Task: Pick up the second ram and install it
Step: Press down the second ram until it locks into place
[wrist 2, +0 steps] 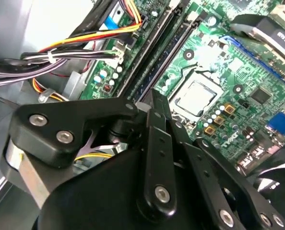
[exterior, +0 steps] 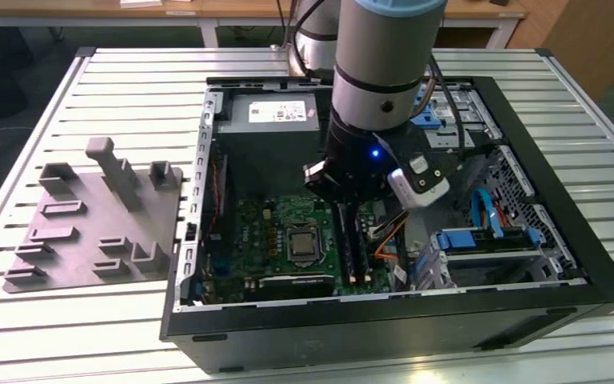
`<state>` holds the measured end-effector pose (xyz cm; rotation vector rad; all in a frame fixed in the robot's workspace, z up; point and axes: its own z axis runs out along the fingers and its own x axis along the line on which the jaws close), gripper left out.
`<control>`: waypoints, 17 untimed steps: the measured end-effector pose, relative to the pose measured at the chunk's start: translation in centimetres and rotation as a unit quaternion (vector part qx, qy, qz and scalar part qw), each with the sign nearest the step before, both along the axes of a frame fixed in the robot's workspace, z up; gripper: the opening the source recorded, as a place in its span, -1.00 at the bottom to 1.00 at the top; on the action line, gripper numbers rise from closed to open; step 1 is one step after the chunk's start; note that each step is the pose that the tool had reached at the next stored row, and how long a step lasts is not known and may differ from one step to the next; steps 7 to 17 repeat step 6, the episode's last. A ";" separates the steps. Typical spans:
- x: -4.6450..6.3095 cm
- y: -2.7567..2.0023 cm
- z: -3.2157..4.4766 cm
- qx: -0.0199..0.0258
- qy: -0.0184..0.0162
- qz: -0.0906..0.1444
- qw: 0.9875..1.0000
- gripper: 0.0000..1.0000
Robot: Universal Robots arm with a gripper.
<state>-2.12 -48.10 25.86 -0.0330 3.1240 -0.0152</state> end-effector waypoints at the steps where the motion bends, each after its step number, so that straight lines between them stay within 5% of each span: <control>1: 0.0 0.00 0.00 0.000 0.000 0.000 1.000 -0.79; 17: 0.0 0.00 0.02 0.000 0.000 0.000 1.000 -0.79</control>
